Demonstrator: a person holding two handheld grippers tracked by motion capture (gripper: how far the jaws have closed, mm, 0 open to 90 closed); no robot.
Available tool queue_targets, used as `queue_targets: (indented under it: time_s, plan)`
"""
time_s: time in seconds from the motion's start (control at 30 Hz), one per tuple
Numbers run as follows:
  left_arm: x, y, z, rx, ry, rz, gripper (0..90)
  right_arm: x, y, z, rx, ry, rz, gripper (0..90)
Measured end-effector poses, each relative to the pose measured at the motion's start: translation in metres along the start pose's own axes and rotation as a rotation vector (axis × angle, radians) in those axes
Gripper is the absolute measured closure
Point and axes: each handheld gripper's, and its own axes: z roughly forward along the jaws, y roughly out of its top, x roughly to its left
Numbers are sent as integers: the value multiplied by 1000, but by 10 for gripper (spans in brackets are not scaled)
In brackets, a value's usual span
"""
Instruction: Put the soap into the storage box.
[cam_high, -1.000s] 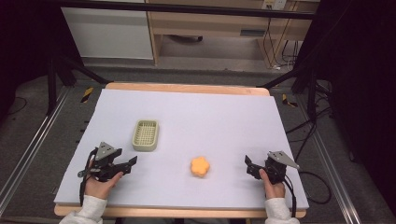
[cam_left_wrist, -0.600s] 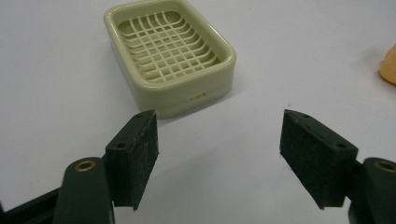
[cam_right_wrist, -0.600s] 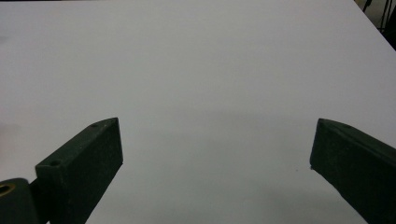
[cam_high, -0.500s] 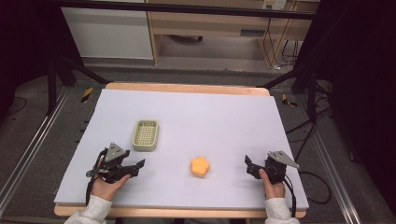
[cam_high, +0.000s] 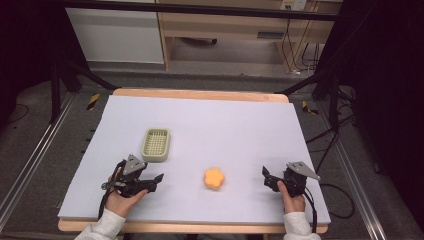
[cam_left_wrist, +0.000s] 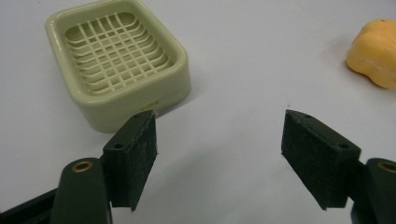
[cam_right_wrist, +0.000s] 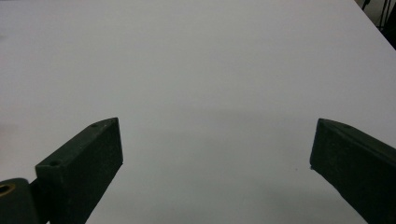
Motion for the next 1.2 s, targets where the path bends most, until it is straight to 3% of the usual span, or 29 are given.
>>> queue_targets:
  time_s: [0.73,1.2]
  plan:
    - [-33,12,13,11,-77,57,262,1,0,0,1,1,-5,30]
    - [-43,21,19,13,-99,67,261,1,0,1,3,1,-9,30]
